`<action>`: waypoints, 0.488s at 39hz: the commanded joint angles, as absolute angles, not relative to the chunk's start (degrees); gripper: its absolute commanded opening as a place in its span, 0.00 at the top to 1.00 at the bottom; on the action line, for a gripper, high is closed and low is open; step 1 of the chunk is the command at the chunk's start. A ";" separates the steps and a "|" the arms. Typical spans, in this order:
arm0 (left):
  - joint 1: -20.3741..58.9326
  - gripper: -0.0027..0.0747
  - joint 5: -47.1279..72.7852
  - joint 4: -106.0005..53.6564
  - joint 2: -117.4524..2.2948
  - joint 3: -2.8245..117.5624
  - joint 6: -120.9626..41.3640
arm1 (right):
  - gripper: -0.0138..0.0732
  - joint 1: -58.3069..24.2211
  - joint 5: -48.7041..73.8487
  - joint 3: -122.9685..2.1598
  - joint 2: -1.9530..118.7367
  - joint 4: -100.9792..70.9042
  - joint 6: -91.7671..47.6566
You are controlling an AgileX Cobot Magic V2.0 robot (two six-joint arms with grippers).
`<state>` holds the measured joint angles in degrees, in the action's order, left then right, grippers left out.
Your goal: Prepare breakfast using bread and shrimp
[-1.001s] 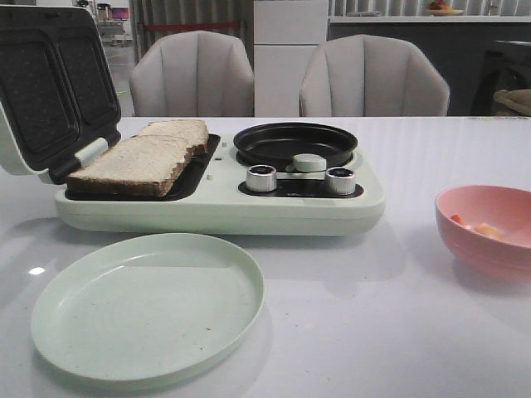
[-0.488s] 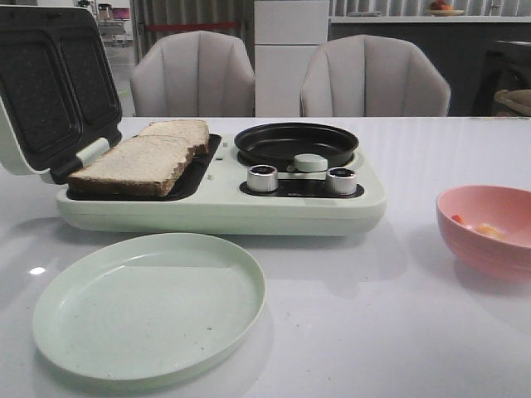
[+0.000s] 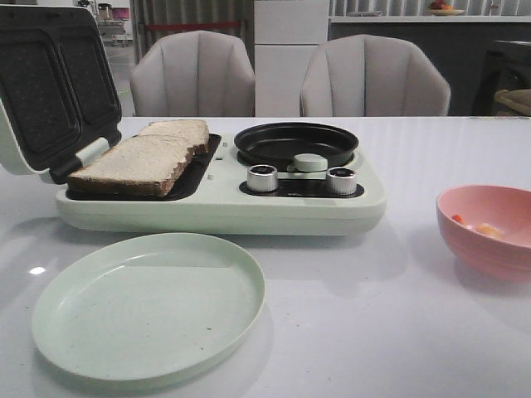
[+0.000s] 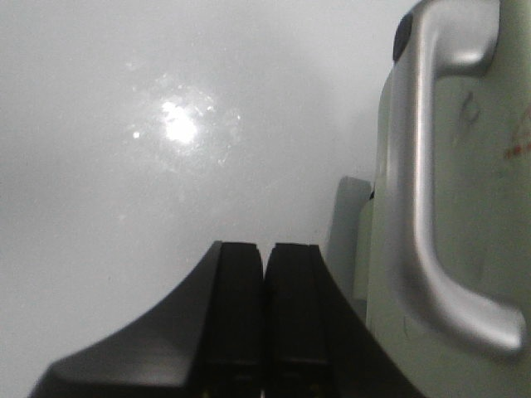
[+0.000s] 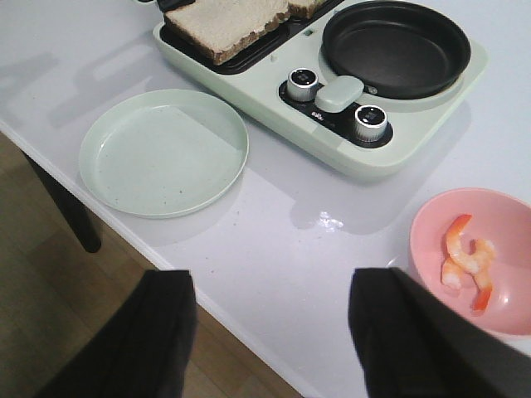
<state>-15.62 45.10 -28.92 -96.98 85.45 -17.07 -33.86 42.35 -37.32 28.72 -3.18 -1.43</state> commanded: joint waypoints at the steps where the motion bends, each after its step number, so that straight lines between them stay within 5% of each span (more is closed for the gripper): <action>1: -14.56 0.84 42.67 -32.30 -97.60 90.71 -17.46 | 0.26 -33.78 38.30 -38.87 28.81 -3.02 -1.42; 19: -6.48 0.84 45.82 -33.11 -99.45 92.49 -19.09 | 0.26 -33.78 38.30 -38.87 28.81 -3.02 -1.42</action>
